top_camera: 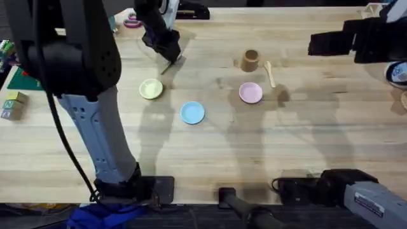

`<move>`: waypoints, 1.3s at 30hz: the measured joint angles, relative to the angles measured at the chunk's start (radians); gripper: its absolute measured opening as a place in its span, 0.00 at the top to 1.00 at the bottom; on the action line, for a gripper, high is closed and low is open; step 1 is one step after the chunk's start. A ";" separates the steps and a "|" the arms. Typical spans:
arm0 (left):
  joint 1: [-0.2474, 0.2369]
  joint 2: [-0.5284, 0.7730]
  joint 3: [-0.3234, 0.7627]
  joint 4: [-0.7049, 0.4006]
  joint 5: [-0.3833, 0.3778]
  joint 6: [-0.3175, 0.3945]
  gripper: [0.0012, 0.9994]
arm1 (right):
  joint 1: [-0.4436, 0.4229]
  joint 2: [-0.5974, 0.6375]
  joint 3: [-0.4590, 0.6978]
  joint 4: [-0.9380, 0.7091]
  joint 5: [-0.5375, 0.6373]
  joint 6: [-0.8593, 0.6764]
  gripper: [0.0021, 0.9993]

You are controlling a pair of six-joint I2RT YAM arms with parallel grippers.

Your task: Pick up a utensil and set it on the pink plate, then put the other utensil in the container.

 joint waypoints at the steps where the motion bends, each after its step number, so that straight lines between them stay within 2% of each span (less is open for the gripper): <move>1: 0.000 0.007 0.017 -0.032 -0.002 -0.002 0.96 | 0.000 0.000 0.000 0.000 0.000 0.000 0.00; 3: 0.000 0.014 0.049 -0.070 -0.002 -0.012 0.96 | 0.000 0.000 0.000 0.000 0.000 0.000 0.00; 9: -0.010 -0.025 0.075 -0.080 -0.006 -0.052 0.96 | 0.000 0.000 0.000 0.000 0.000 0.000 0.00; 16: -0.049 -0.223 0.052 -0.078 -0.011 -0.086 0.96 | 0.000 0.000 0.000 0.000 0.000 0.000 0.00; 20: -0.055 -0.400 -0.067 -0.039 -0.022 -0.098 0.96 | 0.000 0.000 0.000 0.006 0.000 0.000 0.00; 27: -0.071 -0.698 -0.384 0.045 -0.041 -0.124 0.96 | 0.000 0.000 0.000 0.008 0.000 0.000 0.00; 30: -0.117 -0.809 -0.472 0.074 -0.042 -0.127 0.96 | 0.000 0.000 0.000 0.008 0.000 0.000 0.00; 33: -0.189 -0.881 -0.510 0.074 -0.026 -0.125 0.96 | 0.000 0.000 0.000 0.008 0.000 0.000 0.00; 39: -0.339 -0.880 -0.516 0.125 0.014 -0.123 0.96 | 0.000 0.000 0.000 0.008 0.000 0.000 0.00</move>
